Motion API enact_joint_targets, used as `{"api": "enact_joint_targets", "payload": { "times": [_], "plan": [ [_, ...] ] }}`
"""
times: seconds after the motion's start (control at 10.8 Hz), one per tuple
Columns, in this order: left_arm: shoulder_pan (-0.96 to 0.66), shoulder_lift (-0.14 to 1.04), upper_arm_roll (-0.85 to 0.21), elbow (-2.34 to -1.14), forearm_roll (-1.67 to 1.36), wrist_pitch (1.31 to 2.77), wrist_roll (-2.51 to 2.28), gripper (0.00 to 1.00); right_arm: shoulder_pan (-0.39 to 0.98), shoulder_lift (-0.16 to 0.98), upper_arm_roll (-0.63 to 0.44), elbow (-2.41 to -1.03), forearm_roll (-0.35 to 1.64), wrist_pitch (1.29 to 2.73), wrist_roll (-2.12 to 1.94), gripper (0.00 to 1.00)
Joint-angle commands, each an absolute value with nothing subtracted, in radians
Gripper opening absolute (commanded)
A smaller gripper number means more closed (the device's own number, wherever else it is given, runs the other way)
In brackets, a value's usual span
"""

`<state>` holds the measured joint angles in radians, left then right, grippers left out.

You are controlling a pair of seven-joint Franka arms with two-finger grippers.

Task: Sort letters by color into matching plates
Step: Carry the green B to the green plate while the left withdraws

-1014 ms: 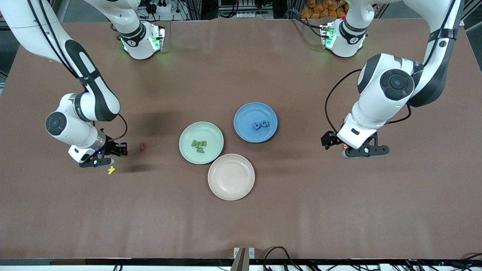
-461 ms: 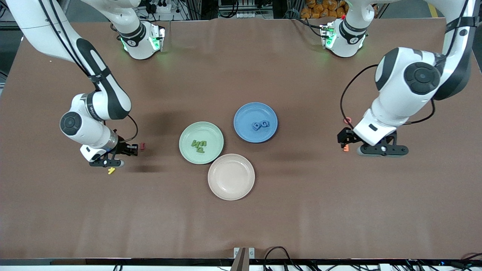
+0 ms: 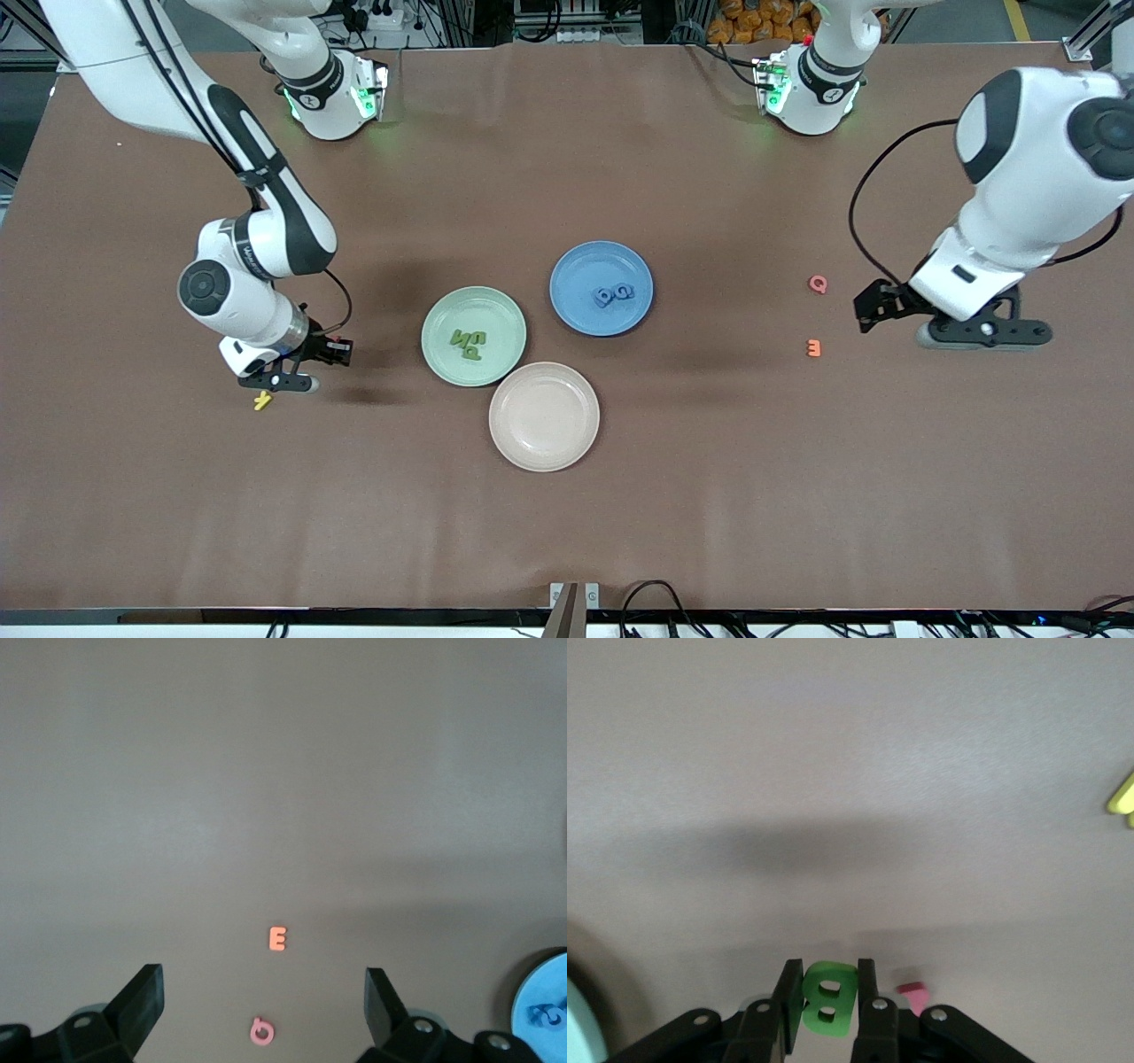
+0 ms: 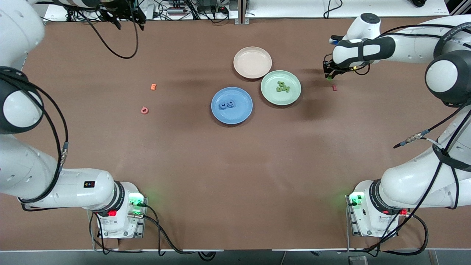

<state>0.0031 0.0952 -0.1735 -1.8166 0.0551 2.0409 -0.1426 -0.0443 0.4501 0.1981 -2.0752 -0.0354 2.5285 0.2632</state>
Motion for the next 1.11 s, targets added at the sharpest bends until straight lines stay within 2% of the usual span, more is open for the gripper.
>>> {"api": "enact_joint_targets", "payload": {
  "times": [0.0, 0.55, 1.01],
  "plan": [
    [-0.047, 0.019, -0.088, -1.832, 0.018, 1.988, -0.120, 1.00, 0.020, 0.431, 0.187, -2.066, -0.018, 2.513, 0.369, 0.27],
    [-0.046, -0.049, -0.031, -1.830, -0.006, 1.962, -0.132, 1.00, 0.104, 0.431, 0.187, -2.034, -0.017, 2.511, 0.504, 0.27],
    [-0.055, -0.058, -0.029, -1.717, -0.006, 1.812, -0.137, 1.00, 0.196, 0.446, 0.189, -2.005, -0.015, 2.511, 0.629, 0.28]
  ]
}}
